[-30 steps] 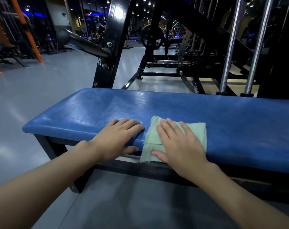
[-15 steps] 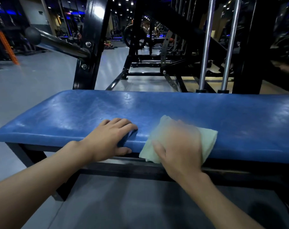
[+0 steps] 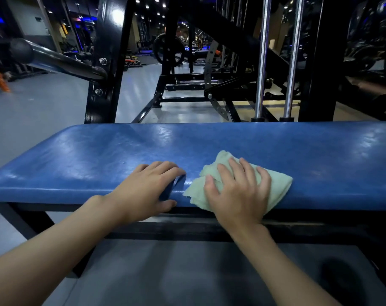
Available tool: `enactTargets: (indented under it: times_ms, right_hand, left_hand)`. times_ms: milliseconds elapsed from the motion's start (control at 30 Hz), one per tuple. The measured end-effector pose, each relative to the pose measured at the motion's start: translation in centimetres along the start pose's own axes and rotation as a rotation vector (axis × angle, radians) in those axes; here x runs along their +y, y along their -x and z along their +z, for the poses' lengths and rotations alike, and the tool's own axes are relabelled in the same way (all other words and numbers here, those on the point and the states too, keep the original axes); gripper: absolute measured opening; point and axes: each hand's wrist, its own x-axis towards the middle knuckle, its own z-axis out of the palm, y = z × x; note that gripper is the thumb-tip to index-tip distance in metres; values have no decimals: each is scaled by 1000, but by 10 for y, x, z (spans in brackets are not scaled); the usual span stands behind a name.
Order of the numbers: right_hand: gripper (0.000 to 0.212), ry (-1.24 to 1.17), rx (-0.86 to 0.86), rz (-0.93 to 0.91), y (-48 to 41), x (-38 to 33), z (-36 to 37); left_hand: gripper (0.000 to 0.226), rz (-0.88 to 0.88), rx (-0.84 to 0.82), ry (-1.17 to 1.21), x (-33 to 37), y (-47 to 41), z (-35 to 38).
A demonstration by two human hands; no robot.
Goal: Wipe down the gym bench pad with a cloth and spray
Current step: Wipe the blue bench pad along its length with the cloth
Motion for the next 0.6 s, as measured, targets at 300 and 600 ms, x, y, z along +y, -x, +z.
enactTargets:
  times_ms: [300,600]
  right_hand:
    - [31,53,45,142,3,49,-11]
    - [37,61,63,-47,6,119,-32]
  left_hand:
    - [65,26,-4,-22,20,-10,7]
    - [64,46,12,-16,31,-23,6]
